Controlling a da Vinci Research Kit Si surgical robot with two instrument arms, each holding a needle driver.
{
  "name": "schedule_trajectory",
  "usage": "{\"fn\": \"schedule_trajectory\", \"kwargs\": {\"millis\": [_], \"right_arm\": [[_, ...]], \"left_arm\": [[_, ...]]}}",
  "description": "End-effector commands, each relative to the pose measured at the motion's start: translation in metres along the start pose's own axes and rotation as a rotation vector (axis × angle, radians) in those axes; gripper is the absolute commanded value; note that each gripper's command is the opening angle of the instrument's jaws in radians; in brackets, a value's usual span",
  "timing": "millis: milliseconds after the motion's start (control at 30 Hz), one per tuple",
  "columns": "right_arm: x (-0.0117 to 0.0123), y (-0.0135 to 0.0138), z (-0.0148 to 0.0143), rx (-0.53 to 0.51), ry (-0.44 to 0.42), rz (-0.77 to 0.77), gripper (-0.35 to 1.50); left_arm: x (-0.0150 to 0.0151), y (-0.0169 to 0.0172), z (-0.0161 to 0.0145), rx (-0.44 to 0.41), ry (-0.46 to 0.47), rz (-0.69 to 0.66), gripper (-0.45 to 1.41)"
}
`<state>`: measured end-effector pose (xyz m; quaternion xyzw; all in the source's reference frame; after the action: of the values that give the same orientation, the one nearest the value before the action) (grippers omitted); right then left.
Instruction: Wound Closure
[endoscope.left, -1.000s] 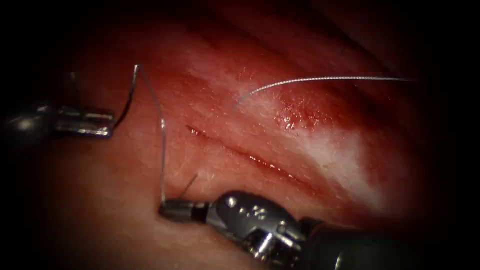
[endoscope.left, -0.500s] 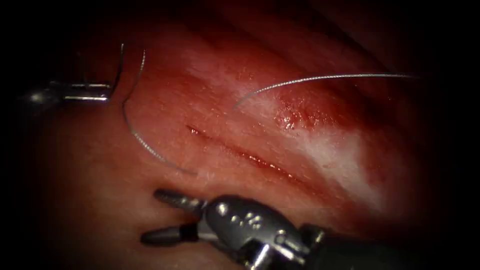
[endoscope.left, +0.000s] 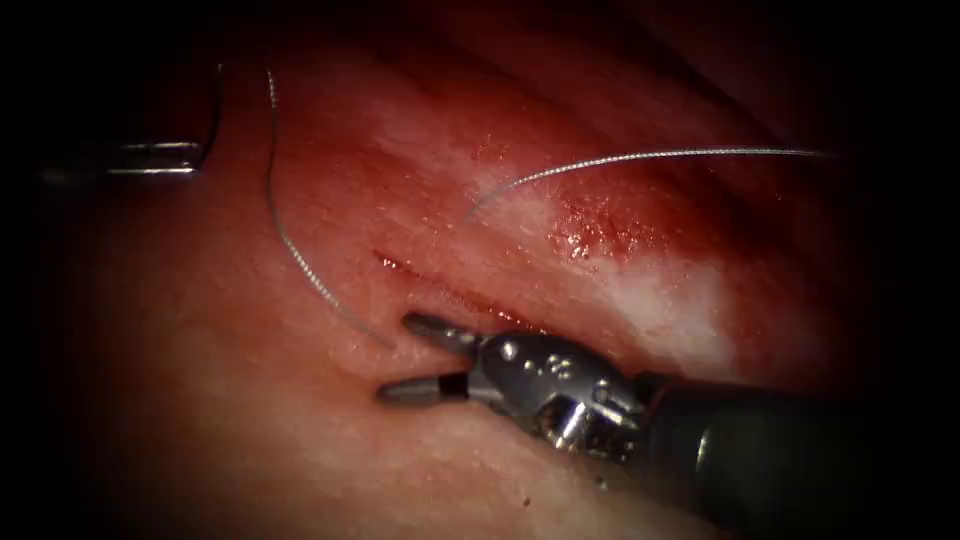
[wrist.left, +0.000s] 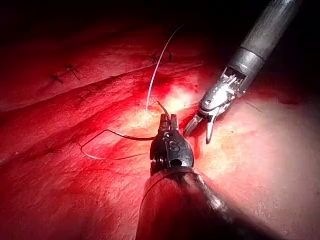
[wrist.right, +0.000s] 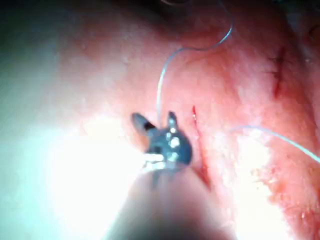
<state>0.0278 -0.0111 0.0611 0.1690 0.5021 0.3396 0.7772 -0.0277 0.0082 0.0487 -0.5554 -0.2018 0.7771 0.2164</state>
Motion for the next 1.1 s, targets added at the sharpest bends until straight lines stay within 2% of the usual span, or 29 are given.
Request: {"fn": "schedule_trajectory", "kwargs": {"millis": [33, 200, 233, 267, 333, 500, 567, 733, 767, 800, 833, 1100], "right_arm": [[-0.0015, 0.0010, 0.0014, -0.005, -0.001, -0.011, 0.79], [-0.0028, 0.0027, 0.0029, -0.024, -0.017, -0.026, 0.73], [-0.0033, 0.0033, 0.0036, -0.035, -0.030, -0.033, 0.61], [-0.0035, 0.0035, 0.0038, -0.038, -0.030, -0.035, 0.58], [-0.0042, 0.0038, 0.0044, -0.043, -0.030, -0.036, 0.64], [-0.0050, 0.0036, 0.0050, -0.046, -0.028, -0.103, 0.64], [-0.0051, 0.0032, 0.0051, -0.047, -0.027, -0.127, 0.47], [-0.0051, 0.0025, 0.0057, -0.051, -0.026, -0.143, 0.31], [-0.0052, 0.0023, 0.0057, -0.051, -0.026, -0.143, 0.11], [-0.0052, 0.0021, 0.0057, -0.047, -0.027, -0.143, -0.23], [-0.0052, 0.0020, 0.0057, -0.044, -0.027, -0.143, -0.35], [-0.0039, -0.0002, 0.0041, -0.020, -0.028, -0.140, -0.35]], "left_arm": [[-0.0005, 0.0002, 0.0008, -0.006, 0.001, -0.001, -0.45], [-0.0004, 0.0003, 0.0010, -0.011, 0.003, 0.004, -0.45], [-0.0004, 0.0004, 0.0010, -0.011, 0.003, 0.004, -0.45], [-0.0004, 0.0004, 0.0010, -0.011, 0.003, 0.005, -0.45], [-0.0004, 0.0004, 0.0010, -0.011, 0.003, 0.005, -0.45], [-0.0004, 0.0004, 0.0010, -0.011, 0.003, 0.004, -0.45], [-0.0004, 0.0005, 0.0010, -0.013, 0.004, 0.004, -0.45], [-0.0004, 0.0006, 0.0011, -0.015, 0.004, 0.010, -0.45], [-0.0004, 0.0006, 0.0011, -0.015, 0.004, 0.010, -0.45], [-0.0004, 0.0006, 0.0011, -0.015, 0.004, 0.010, -0.45], [-0.0004, 0.0006, 0.0011, -0.015, 0.004, 0.010, -0.45], [-0.0004, 0.0006, 0.0011, -0.018, 0.005, 0.010, -0.45]]}}
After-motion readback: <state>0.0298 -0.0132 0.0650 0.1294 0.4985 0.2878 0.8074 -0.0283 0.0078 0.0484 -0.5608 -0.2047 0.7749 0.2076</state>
